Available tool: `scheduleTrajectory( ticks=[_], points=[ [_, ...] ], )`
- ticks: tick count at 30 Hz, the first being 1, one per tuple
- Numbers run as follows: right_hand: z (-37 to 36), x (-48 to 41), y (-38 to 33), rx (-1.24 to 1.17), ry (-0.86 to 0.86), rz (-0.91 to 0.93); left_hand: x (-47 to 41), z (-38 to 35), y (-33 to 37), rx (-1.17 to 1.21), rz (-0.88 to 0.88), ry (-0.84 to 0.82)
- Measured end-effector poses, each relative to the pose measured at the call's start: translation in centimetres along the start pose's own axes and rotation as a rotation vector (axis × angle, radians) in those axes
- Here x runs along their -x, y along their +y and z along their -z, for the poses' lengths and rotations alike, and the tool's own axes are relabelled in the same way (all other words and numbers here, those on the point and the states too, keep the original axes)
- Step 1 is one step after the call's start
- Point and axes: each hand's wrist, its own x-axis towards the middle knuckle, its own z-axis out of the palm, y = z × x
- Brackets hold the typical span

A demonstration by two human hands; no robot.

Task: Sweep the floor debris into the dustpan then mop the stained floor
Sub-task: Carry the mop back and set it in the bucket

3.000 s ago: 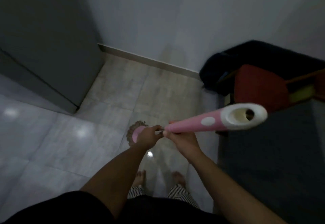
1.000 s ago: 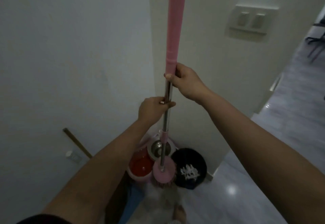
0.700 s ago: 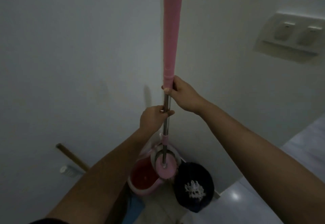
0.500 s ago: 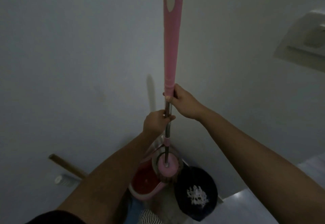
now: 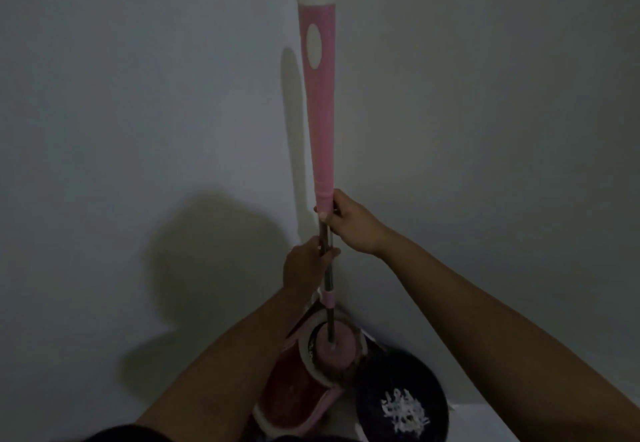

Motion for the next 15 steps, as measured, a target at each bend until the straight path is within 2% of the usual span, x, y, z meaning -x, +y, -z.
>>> scheduleTrajectory(
  ticks=[5,15],
  points=[
    [-2.7,-1.7,2.0,-0.068,0.004,-0.125,-1.9,-0.9,-3.0,-0.008,0.011,-0.129],
    [-2.3,-6.6,3.2,-0.001,0.059,-0.185,-6.5,-1.2,-3.0,0.018,0.027,-0.140]
  ],
)
